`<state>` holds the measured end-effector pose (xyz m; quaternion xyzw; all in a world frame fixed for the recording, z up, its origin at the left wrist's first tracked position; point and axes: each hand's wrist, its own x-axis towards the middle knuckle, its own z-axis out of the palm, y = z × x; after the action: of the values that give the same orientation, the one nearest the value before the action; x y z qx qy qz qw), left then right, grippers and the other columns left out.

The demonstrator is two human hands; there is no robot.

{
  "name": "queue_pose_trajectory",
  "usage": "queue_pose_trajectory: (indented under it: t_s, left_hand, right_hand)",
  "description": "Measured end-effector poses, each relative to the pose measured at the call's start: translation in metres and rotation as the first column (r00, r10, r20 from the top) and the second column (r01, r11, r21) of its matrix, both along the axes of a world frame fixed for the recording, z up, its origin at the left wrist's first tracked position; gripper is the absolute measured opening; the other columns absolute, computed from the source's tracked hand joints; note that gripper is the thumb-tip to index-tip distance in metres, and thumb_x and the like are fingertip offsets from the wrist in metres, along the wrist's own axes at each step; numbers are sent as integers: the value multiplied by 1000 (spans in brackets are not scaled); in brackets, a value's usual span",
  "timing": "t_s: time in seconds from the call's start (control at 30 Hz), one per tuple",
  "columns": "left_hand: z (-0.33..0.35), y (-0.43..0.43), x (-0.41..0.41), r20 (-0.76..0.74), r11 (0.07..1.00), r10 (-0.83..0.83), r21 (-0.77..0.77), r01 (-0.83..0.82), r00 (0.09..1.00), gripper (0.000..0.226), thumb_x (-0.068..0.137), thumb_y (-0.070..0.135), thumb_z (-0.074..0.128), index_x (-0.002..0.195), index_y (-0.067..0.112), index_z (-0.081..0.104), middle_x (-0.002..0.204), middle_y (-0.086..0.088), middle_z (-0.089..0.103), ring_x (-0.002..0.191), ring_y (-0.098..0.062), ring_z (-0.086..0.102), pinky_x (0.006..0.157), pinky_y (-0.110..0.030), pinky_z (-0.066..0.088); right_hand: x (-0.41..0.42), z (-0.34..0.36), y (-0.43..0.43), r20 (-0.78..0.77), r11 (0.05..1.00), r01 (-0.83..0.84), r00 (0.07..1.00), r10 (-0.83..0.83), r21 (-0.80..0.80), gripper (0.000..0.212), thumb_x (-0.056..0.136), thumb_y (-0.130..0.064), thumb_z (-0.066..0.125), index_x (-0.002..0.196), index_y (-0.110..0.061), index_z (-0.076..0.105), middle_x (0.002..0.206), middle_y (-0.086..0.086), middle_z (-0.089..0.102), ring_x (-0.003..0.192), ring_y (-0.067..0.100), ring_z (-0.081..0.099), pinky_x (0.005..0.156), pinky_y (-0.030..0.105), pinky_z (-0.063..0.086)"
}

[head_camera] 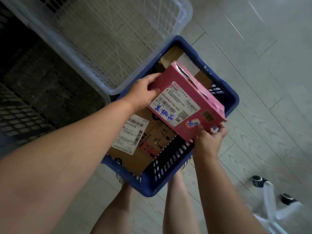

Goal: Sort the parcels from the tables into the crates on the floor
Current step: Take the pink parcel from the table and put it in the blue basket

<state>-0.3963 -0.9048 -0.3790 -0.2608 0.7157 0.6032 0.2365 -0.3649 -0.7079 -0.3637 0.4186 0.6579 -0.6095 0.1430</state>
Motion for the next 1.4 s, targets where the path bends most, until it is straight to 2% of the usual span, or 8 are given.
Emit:
queue_pose_trajectory:
  t_s: [0.2, 0.3, 0.47, 0.67, 0.83, 1.2, 1.3, 1.4]
  left_hand:
    - [-3, -17, 15, 83, 907, -152, -384, 172, 985, 41, 98, 43, 40, 137, 29, 45, 125, -3, 62, 115, -24, 56, 88, -28, 41]
    - [4, -7, 15, 66, 816, -265, -515, 261, 962, 43, 100, 44, 32, 137, 27, 46, 120, -6, 64, 110, -29, 58, 84, -31, 42]
    - [6, 2, -3, 163, 695, -342, -619, 365, 926, 43, 101, 43, 26, 124, 19, 53, 109, -13, 65, 100, -34, 58, 78, -36, 41]
    - [17, -4, 2, 154, 756, -300, -564, 333, 942, 44, 99, 48, 33, 123, 20, 57, 112, -9, 64, 105, -29, 57, 76, -30, 36]
    - [18, -4, 22, 225, 744, -353, -522, 418, 908, 44, 97, 49, 34, 102, 16, 63, 88, -6, 67, 83, -27, 63, 74, -36, 51]
    - [15, 4, 4, 144, 829, -279, -463, 314, 949, 37, 99, 42, 37, 123, 25, 59, 105, -4, 67, 96, -26, 62, 84, -40, 51]
    - [9, 2, 3, 121, 908, -217, -338, 246, 969, 37, 98, 40, 43, 130, 25, 55, 110, -1, 66, 98, -22, 63, 87, -39, 52]
    - [-1, -8, 9, 123, 999, -27, -16, 29, 992, 43, 94, 34, 55, 136, 21, 50, 105, 6, 64, 91, -12, 65, 79, -30, 54]
  right_hand:
    - [12, -13, -10, 46, 944, -262, 965, 258, 199, 23, 95, -22, 52, 111, -30, 37, 94, -4, 64, 85, 15, 66, 78, 41, 56]
    - [19, -7, -4, 81, 920, -251, 968, 237, 301, 22, 97, -33, 49, 112, -23, 37, 88, -7, 59, 77, 11, 60, 76, 37, 51]
    - [1, -7, 2, 135, 888, -311, 950, 281, 339, 17, 96, -35, 50, 106, -26, 39, 85, -16, 52, 91, 20, 60, 88, 47, 52]
    - [14, -1, 7, 132, 885, -313, 950, 284, 345, 18, 94, -38, 52, 106, -29, 43, 99, -3, 62, 93, 21, 63, 87, 48, 53]
    - [23, -4, 20, 230, 881, -354, 928, 291, 313, 16, 91, -40, 57, 99, -30, 47, 91, 0, 65, 89, 24, 66, 83, 50, 54]
    - [0, -13, 25, 181, 916, -263, 959, 216, 302, 19, 92, -34, 58, 103, -23, 46, 98, 4, 63, 89, 24, 66, 82, 50, 56]
    - [1, -16, 23, 182, 918, -256, 961, 208, 302, 20, 92, -36, 57, 103, -24, 44, 101, 7, 64, 88, 25, 66, 81, 51, 56]
    - [1, -19, 24, 177, 921, -244, 964, 197, 303, 20, 92, -35, 58, 102, -23, 44, 101, 8, 64, 90, 26, 66, 83, 51, 55]
